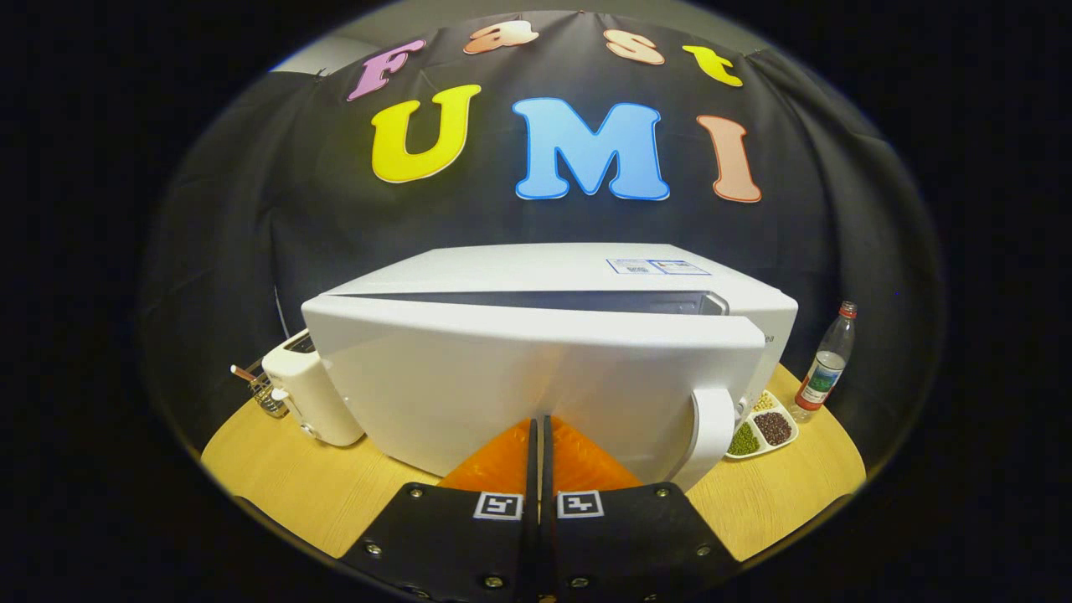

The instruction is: Open the microwave, put the food inside, and close the microwave door.

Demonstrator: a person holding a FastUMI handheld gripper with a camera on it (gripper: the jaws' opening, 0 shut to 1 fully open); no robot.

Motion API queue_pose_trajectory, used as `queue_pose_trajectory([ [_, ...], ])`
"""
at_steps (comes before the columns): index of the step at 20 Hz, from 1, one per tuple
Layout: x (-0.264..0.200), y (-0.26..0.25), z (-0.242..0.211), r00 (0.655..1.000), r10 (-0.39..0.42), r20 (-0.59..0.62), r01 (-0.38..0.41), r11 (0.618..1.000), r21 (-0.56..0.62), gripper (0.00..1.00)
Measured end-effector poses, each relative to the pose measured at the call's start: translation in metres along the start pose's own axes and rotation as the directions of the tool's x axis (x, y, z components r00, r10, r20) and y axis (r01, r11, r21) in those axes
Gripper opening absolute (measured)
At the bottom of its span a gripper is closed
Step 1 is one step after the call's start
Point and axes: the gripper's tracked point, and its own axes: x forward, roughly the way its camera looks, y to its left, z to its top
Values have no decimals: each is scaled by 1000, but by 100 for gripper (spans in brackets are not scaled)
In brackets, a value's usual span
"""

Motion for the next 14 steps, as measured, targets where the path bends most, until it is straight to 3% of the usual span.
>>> queue_pose_trajectory([
  [9,19,-3,15,997,-74,22,73,996,54,2],
  [14,-21,5,33,993,-71,94,70,997,14,2],
])
